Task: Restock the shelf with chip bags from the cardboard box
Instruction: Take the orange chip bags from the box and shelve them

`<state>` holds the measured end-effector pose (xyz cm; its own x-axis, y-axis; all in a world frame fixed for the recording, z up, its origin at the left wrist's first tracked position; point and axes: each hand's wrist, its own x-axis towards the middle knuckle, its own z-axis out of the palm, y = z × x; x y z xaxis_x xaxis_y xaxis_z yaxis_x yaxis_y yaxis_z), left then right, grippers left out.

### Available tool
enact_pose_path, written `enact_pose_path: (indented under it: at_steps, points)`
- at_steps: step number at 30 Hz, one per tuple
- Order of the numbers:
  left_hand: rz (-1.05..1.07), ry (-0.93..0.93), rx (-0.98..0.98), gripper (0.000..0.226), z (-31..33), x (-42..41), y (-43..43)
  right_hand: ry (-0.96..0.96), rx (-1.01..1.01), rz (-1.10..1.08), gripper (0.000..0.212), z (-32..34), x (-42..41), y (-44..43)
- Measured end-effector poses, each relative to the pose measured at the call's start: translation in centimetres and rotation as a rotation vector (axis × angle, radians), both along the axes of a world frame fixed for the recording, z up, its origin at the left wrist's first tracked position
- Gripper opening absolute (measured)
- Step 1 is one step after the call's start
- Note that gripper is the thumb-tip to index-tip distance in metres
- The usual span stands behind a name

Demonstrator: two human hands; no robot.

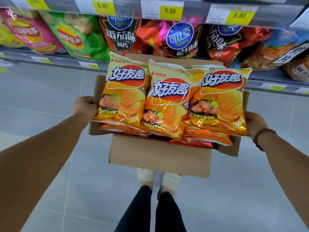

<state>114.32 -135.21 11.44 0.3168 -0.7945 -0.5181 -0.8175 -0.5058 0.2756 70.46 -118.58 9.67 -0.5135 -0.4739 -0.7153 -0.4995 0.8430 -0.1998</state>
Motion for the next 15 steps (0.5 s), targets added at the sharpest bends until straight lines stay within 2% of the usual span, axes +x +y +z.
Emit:
enact_pose_path:
  at_steps: [4,8,12,15]
  points:
    - [0.036,0.014,0.039,0.025,0.8,-0.2,-0.2,-0.007,0.082,0.027,0.015,0.7,-0.3,0.1]
    - [0.083,0.091,-0.012,0.028,2.3,-0.7,-0.7,0.032,0.116,0.006,0.028,2.5,-0.3,-0.2]
    - [0.089,0.137,-0.053,0.031,4.2,-1.3,-1.2,0.11,0.001,-0.131,0.02,4.1,-0.1,-0.7]
    - [0.094,0.186,-0.042,0.03,5.2,-1.7,-1.4,0.177,-0.074,-0.15,0.029,6.5,1.3,-1.8]
